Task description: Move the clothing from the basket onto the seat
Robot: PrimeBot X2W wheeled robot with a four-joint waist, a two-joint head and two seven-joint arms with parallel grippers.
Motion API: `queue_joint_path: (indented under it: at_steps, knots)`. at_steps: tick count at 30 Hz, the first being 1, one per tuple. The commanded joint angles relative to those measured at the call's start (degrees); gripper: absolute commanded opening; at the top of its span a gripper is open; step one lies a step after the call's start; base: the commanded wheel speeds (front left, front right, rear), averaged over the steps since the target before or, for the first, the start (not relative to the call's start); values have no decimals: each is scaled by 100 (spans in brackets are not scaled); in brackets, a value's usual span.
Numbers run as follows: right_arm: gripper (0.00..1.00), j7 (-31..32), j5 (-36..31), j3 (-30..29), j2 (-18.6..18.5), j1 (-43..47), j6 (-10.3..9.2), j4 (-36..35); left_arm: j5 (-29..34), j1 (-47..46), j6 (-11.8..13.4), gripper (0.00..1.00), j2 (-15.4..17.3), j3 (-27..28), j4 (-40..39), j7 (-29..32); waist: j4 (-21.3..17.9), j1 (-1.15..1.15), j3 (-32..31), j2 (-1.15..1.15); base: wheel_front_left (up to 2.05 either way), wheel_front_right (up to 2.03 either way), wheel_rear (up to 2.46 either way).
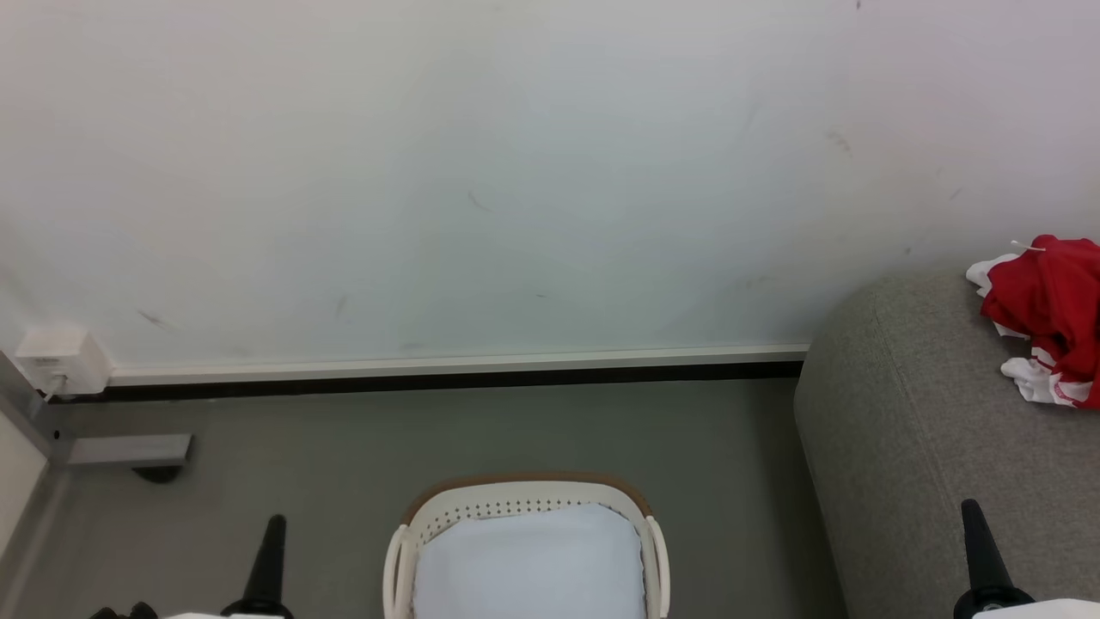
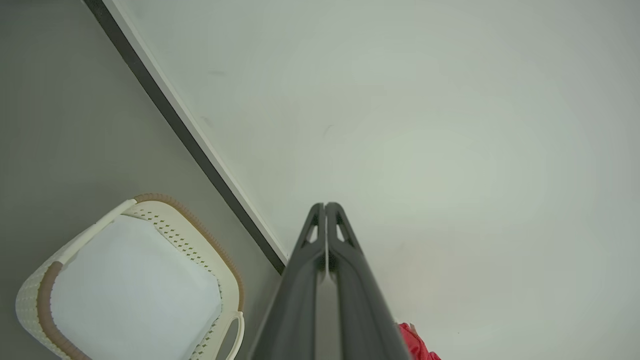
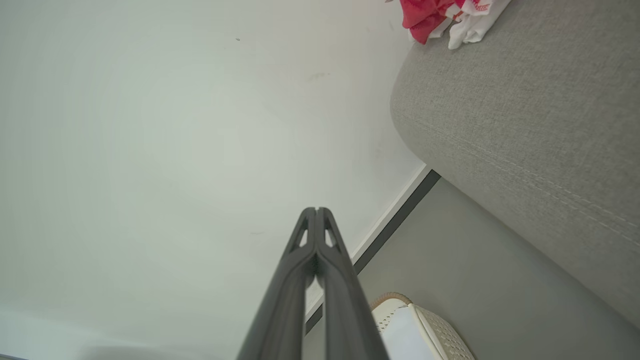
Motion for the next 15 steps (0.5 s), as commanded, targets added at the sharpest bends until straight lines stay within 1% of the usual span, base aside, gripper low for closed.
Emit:
queue_joint_path:
  at_steps: [1, 15]
  knots:
    - [0, 41, 164, -37, -66, -148, -8, -72, -158, -110, -32, 0, 49, 29, -71, 52, 0, 0, 5, 0, 0, 0, 0]
    - [0, 234, 919, -97, -72, -239, -9, -107, -881, -218, -57, 0, 52, 75, -109, 241, -1, 0, 58, 0, 0, 0, 0]
